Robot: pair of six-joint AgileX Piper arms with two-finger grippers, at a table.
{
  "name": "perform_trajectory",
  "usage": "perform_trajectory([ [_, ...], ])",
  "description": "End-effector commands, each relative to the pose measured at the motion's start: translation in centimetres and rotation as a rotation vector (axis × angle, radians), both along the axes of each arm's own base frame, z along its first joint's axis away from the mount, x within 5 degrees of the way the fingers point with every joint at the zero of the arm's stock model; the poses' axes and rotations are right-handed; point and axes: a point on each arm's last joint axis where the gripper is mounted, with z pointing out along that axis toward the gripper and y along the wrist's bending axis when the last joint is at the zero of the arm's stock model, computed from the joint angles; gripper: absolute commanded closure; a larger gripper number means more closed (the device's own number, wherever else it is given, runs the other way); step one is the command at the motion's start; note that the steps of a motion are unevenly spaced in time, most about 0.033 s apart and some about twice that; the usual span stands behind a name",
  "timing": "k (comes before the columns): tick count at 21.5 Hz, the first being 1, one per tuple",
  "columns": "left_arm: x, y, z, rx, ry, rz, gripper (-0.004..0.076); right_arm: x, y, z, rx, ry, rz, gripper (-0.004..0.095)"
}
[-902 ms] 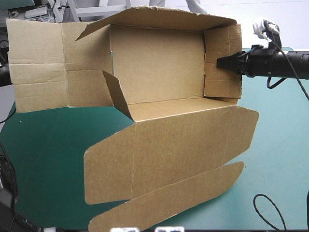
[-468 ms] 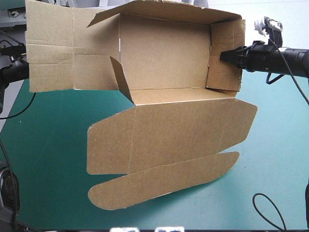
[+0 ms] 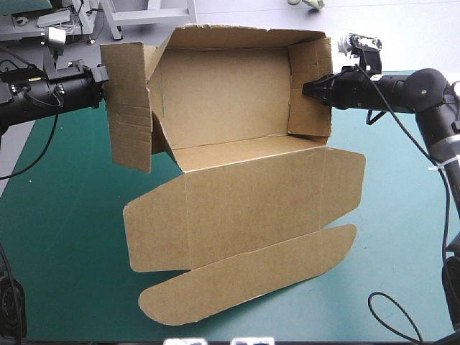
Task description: Fold the box
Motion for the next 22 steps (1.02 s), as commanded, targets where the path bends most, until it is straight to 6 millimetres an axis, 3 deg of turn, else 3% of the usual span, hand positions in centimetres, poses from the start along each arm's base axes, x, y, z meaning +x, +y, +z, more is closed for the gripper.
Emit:
perform_trajectory([
  [1, -2.9, -1.0, 2.7, -0.015, -0.085, -0.075, 0.0733, -0.5, -0.1, 2.7, 0.108, -0.083, -0.063, 0.0922],
  [6, -3.5, -1.4, 2.9, 0.005, -0.088, -0.082, 0.0733, -0.3, -0.2, 2.7, 0.112, -0.097, -0.081, 0.0923],
  [11, -3.8, -3.3, 2.7, 0.026, -0.084, -0.15, 0.0733, -0.3, -0.2, 2.7, 0.112, -0.097, -0.082, 0.0922],
  [19, -3.9, -4.1, 2.7, 0.024, -0.09, -0.18, 0.0731, -0.4, 0.5, 2.8, 0.108, -0.11, -0.075, 0.0922],
  [22, -4.0, -4.3, 2.7, 0.024, -0.09, -0.188, 0.0668, -0.2, 0.7, 2.7, 0.101, -0.111, -0.088, 0.0922],
])
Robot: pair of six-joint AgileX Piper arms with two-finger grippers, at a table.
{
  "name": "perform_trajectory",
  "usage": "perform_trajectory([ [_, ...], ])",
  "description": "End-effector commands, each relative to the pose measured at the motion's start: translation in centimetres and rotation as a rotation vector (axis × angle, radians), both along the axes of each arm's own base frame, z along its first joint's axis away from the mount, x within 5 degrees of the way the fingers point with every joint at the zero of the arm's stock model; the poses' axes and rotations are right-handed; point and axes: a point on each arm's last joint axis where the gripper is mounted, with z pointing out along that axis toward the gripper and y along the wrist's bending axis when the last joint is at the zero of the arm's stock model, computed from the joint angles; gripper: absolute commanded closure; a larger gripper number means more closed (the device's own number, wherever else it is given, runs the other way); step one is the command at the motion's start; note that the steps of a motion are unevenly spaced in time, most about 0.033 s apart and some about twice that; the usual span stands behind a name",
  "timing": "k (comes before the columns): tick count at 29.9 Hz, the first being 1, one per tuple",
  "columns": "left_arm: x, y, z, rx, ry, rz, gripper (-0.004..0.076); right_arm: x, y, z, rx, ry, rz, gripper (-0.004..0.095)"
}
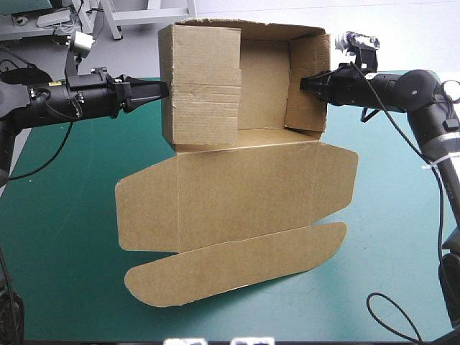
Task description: Fold the box
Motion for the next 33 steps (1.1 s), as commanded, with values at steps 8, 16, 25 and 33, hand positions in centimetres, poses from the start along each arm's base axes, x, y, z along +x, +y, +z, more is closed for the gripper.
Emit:
perform_trajectory([
  [8, -2.2, -0.7, 2.2, -0.048, -0.058, -0.079, 0.0421, -0.1, 0.4, 1.8, 0.081, -0.055, -0.033, 0.0922],
  [16, -1.8, -0.2, 0.9, 0.109, -0.045, -0.03, 0.0288, 0.8, 1.5, 0.6, 0.056, -0.04, -0.022, 0.0922],
  [25, -0.9, 0.8, -1.0, 0.307, 0.031, 0.07, 0.0285, 0.7, 4.9, 0.0, 0.036, -0.062, 0.023, 0.0918],
  [33, 1.9, 1.1, -4.3, 0.431, 0.174, 0.119, 0.0286, -0.6, 7.6, 0.0, 0.022, -0.049, 0.109, 0.0918],
])
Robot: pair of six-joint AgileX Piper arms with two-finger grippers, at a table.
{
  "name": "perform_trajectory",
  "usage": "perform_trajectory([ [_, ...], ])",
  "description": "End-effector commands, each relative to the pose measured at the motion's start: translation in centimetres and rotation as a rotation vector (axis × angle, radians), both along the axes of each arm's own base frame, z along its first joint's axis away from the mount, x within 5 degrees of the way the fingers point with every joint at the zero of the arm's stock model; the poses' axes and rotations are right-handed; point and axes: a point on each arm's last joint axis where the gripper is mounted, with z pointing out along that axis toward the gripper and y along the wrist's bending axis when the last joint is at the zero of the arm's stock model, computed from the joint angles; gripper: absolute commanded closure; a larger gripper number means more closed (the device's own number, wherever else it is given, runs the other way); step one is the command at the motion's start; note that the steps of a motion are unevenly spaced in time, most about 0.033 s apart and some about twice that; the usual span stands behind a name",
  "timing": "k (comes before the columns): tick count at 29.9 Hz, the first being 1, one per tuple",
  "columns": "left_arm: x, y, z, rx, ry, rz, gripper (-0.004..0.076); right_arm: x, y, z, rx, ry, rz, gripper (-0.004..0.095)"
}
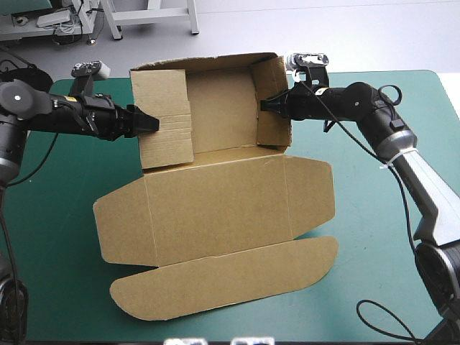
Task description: Fold the box
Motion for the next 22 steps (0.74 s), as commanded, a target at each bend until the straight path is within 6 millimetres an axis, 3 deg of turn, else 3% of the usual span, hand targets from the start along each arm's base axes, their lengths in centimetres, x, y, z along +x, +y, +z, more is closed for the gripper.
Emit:
perform_trajectory([
  [1, 0.1, -0.5, 0.5, -0.027, 0.022, 0.007, 0.029, -2.1, 0.7, 4.0, 0.124, -0.061, 0.017, 0.0918],
  [4, 1.1, 0.0, -0.4, 0.016, 0.032, 0.044, 0.0382, -2.5, 0.6, 4.0, 0.087, -0.049, 0.025, 0.0918],
  [9, 2.0, 0.2, -0.4, 0.013, -0.015, 0.103, 0.0719, -3.4, 0.2, 4.1, 0.017, -0.021, 0.038, 0.0917],
  [17, 2.2, -0.3, 0.3, -0.088, -0.039, 0.108, 0.0733, -3.9, 0.3, 3.5, -0.046, 0.034, 0.079, 0.0916],
  [22, 1.9, -1.1, 0.3, -0.113, -0.014, 0.076, 0.0733, -4.2, -0.5, 2.4, -0.182, 0.109, 0.066, 0.0915],
])
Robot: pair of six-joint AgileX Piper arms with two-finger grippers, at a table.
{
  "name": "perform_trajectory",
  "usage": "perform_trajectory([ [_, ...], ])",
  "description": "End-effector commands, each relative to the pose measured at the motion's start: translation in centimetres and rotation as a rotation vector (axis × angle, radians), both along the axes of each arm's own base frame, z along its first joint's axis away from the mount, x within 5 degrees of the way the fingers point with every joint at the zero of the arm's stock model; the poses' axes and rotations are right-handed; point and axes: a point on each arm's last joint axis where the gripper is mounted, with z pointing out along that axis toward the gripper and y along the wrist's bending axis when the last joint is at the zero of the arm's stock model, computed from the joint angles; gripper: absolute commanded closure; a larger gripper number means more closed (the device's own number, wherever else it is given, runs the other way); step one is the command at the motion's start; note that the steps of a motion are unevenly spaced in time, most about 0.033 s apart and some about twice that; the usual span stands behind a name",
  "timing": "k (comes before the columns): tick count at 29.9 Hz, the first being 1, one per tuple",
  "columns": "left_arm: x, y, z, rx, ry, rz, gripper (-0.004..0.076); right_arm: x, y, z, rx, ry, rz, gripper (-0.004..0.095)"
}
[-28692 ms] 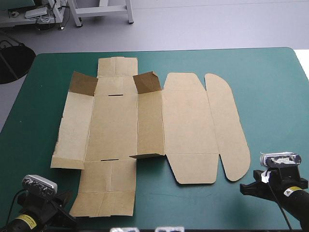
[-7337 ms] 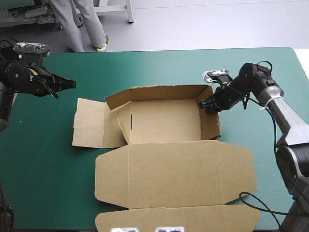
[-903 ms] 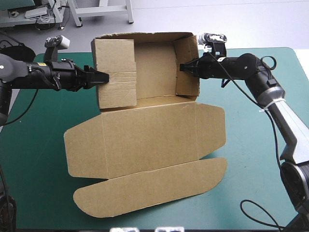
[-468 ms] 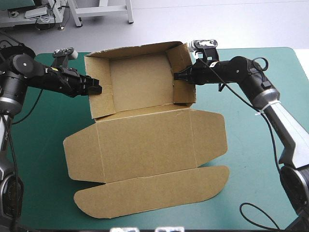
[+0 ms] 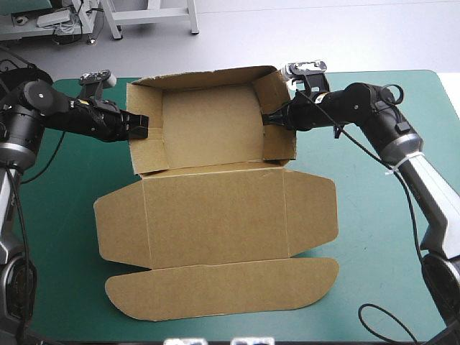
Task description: Fold the box
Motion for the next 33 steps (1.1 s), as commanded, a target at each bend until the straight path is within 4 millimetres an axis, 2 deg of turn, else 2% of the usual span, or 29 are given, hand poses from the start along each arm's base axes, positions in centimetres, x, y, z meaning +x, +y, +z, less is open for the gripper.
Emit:
perform_trajectory([
  [1, -1.1, -2.1, 3.7, -0.18, -0.131, -0.013, 0.0733, -2.0, -0.5, 1.9, -0.043, 0.021, 0.018, 0.0915],
  [6, -1.3, -5.1, 3.1, -0.082, -0.131, -0.031, 0.0733, -2.4, -1.3, 0.8, -0.161, 0.128, 0.0, 0.0915],
  [13, -0.9, -9.5, -0.4, 0.149, -0.034, -0.037, 0.0733, -2.2, -1.7, -2.1, -0.272, 0.344, -0.027, 0.0915],
  [23, 0.0, -15.2, -5.9, 0.272, 0.091, -0.093, 0.0733, -0.7, 1.0, -6.0, -0.313, 0.43, -0.001, 0.0915],
  [27, 0.4, -16.1, -7.2, 0.285, 0.11, -0.104, 0.0733, 0.1, 2.1, -7.7, -0.303, 0.451, -0.025, 0.0915],
  [33, 1.1, -16.5, -8.4, 0.286, 0.115, -0.1, 0.0733, 1.1, 2.4, -9.7, -0.315, 0.484, -0.042, 0.0915],
])
